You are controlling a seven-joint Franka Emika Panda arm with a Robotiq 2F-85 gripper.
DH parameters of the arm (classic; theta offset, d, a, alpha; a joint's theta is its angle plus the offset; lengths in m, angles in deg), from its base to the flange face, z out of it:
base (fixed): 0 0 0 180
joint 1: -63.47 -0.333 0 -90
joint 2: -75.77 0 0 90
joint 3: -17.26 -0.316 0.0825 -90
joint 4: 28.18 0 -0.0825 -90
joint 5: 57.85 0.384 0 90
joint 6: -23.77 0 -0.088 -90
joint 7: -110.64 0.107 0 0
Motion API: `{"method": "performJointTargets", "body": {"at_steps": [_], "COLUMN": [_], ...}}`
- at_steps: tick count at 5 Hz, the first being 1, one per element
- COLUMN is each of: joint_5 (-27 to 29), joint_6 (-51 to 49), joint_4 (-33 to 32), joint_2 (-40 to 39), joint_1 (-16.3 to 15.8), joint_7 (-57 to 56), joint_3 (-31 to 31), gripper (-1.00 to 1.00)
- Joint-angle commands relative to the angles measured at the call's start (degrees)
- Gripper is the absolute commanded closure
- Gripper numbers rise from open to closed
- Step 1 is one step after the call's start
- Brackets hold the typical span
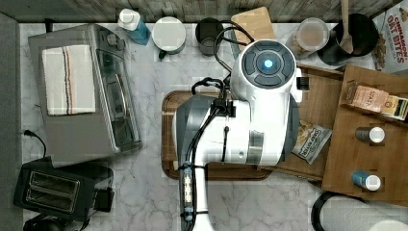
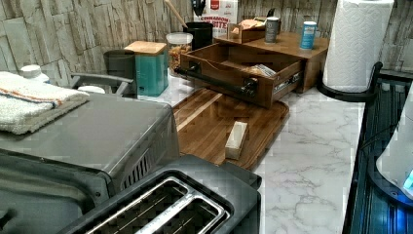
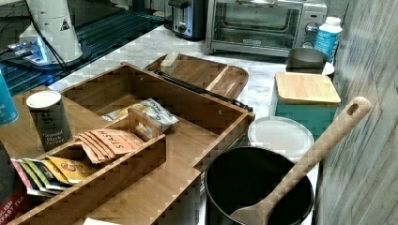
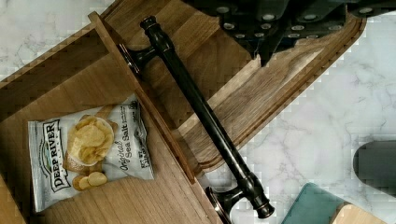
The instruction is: Close the drawer.
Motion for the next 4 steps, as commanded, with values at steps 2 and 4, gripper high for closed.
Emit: {"method": "performJointTargets", "body": {"at_steps": [2, 4], "joint_5": [-4.75, -9.45], "joint_6": [3.28, 24.68], "joint_4": [0.98, -19.35], "joint_2": [-2.16, -2.97], "joint_1": [-0.10, -2.88], "joint_7": [-6.02, -1.49], "joint_3": [-0.12, -2.65], "gripper": [1.00, 1.00]}}
